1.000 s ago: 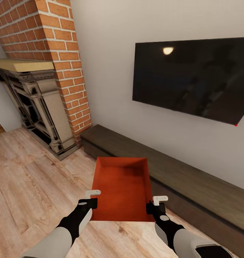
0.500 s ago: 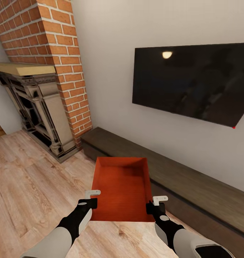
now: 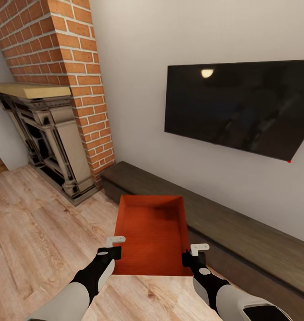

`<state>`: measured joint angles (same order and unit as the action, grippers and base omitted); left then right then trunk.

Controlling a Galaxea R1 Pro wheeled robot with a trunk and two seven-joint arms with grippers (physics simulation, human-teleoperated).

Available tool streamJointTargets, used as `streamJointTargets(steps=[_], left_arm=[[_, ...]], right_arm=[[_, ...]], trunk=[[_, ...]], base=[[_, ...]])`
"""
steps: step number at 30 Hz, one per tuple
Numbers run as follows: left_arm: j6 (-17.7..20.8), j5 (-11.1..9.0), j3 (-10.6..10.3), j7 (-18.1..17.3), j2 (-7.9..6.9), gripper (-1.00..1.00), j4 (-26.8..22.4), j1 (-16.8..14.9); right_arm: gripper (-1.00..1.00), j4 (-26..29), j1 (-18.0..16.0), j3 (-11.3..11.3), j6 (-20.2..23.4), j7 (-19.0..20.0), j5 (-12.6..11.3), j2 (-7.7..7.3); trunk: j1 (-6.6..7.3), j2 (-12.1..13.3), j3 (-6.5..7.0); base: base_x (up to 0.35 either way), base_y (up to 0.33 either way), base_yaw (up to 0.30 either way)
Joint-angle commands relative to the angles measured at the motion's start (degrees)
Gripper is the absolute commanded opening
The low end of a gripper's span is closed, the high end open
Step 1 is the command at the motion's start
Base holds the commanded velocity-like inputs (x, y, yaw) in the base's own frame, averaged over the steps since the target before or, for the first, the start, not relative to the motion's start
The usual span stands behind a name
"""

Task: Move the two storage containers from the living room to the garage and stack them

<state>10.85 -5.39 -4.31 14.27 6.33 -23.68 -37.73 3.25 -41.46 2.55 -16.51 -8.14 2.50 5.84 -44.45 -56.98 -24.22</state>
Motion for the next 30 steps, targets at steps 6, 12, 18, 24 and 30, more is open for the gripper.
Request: streamJointTargets(steps=[6,12,18,24,30], left_arm=[[-3.20,1.13,0.44,0.87,0.00,-1.00,-0.18,0.00],[-3.94,1.08,0.44,0.92,0.00,-1.00,-0.14,0.03],[-3.99,1.08,0.44,0.93,0.00,-1.00,-0.14,-0.01],[-3.98,1.08,0.44,0.94,0.00,-1.00,-0.14,0.00],[-3.99,1.08,0.44,0.94,0.00,-1.00,-0.14,0.01]], right_arm=[[-1.00,-0.17,-0.03,-2.29,-0.09,-0.21,0.09,0.49],[-1.00,-0.17,-0.03,-2.29,-0.10,-0.21,0.09,0.49],[-1.00,-0.17,-0.03,-2.29,-0.10,-0.21,0.11,0.49],[-1.00,-0.17,-0.03,-2.29,-0.10,-0.21,0.11,0.49],[-1.00,-0.17,-0.03,-2.29,-0.10,-0.21,0.09,0.49]], trunk=[[0.00,-0.04,0.49],[0.00,-0.04,1.05],[0.00,-0.04,1.60],[0.00,-0.04,2.15],[0.00,-0.04,2.71]], base=[[0.000,0.000,0.000],[0.000,0.000,0.000],[0.000,0.000,0.000],[0.000,0.000,0.000],[0.000,0.000,0.000]])
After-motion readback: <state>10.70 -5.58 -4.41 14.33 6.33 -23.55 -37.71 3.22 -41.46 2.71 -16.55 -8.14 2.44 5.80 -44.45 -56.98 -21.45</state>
